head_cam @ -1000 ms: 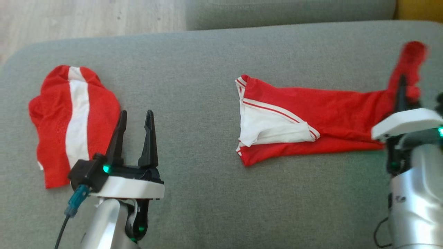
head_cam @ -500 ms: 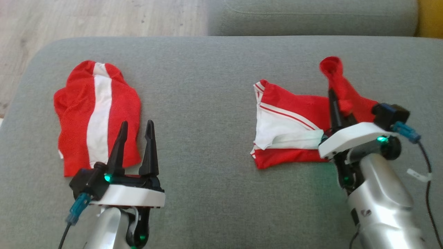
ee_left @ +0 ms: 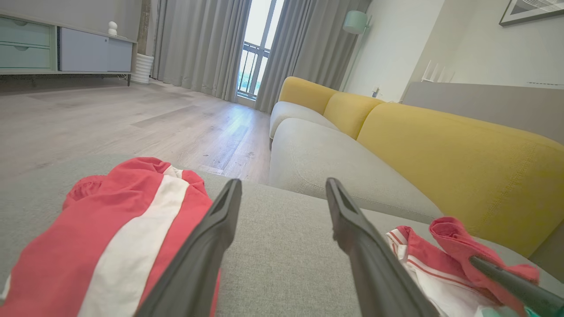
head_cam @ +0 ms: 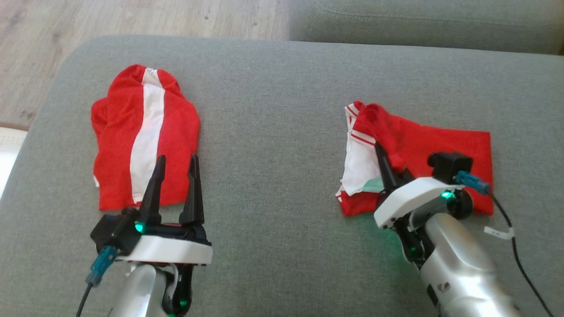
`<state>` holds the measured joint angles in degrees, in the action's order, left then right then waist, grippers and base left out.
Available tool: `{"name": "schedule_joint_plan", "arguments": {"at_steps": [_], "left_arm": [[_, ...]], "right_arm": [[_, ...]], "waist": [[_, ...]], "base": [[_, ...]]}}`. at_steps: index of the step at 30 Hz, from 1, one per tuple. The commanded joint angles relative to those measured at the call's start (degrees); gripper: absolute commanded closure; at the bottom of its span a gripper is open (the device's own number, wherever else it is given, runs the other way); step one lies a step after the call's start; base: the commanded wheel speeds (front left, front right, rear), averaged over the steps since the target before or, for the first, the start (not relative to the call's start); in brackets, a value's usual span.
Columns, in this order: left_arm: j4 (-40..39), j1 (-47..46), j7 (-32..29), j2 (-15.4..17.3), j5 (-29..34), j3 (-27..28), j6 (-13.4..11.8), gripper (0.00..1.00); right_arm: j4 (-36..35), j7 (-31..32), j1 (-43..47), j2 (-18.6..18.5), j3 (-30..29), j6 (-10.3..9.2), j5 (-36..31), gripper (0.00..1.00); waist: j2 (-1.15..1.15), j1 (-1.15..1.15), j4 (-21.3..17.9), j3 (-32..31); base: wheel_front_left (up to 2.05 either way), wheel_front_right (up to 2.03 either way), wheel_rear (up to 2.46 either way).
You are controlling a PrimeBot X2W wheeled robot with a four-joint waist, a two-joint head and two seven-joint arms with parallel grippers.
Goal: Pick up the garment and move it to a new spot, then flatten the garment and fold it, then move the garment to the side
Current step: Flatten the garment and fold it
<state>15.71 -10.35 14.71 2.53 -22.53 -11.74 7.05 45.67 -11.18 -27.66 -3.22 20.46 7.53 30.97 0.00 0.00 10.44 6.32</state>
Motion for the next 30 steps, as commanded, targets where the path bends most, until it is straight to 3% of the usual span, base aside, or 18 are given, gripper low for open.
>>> {"name": "schedule_joint_plan", "arguments": {"at_steps": [1,2,3,4,10,15,22,30], "left_arm": [[-1.6,-1.7,0.3,0.3,-0.2,1.1,-0.2,0.00],[-1.6,-1.8,0.3,0.3,-0.3,1.1,-0.2,0.00],[-1.6,-1.8,0.3,0.3,-0.3,1.0,-0.2,0.00],[-1.6,-1.8,0.3,0.3,-0.3,1.1,-0.2,0.00],[-1.4,-1.6,0.3,0.3,0.0,2.3,-0.3,0.00],[-2.3,-1.9,0.3,0.3,0.3,2.8,-0.2,0.00],[-4.9,-3.5,0.3,0.3,1.0,2.4,-0.5,0.00],[-6.5,-5.2,0.3,0.3,-1.2,3.3,-0.8,0.00]], "right_arm": [[-0.8,-0.8,-2.3,0.3,2.1,-0.04,0.9,1.00],[-0.3,-1.0,-2.5,0.3,2.7,-0.04,1.5,1.00],[0.1,-1.2,-2.6,0.3,3.6,-0.04,2.2,0.69],[0.4,-1.2,-2.6,0.3,4.5,-0.04,3.3,0.00],[1.7,-2.4,-3.7,0.3,8.5,-0.04,7.3,0.00],[3.7,-3.6,-6.6,0.3,6.1,-0.04,3.6,0.00],[-0.2,-3.8,-6.6,0.2,-7.7,-0.04,-12.9,0.00],[-12.9,-3.8,1.4,-0.7,-20.4,-0.04,-26.3,0.00]], "waist": [[0.00,0.00,0.3,0.4],[0.00,0.00,0.4,0.5],[0.00,0.00,0.5,0.6],[0.00,0.00,0.5,0.7],[0.00,0.00,-1.0,0.5],[0.00,0.00,-4.2,-0.1],[0.00,0.00,-8.6,0.6],[0.00,0.00,-11.6,0.7]], "base": [[0.00,0.00,0.00],[0.00,0.00,0.00],[0.00,0.00,0.00],[0.00,0.00,0.00],[0.00,0.00,0.00],[0.00,0.00,0.00],[0.00,0.00,0.00],[0.00,0.00,0.00]]}}
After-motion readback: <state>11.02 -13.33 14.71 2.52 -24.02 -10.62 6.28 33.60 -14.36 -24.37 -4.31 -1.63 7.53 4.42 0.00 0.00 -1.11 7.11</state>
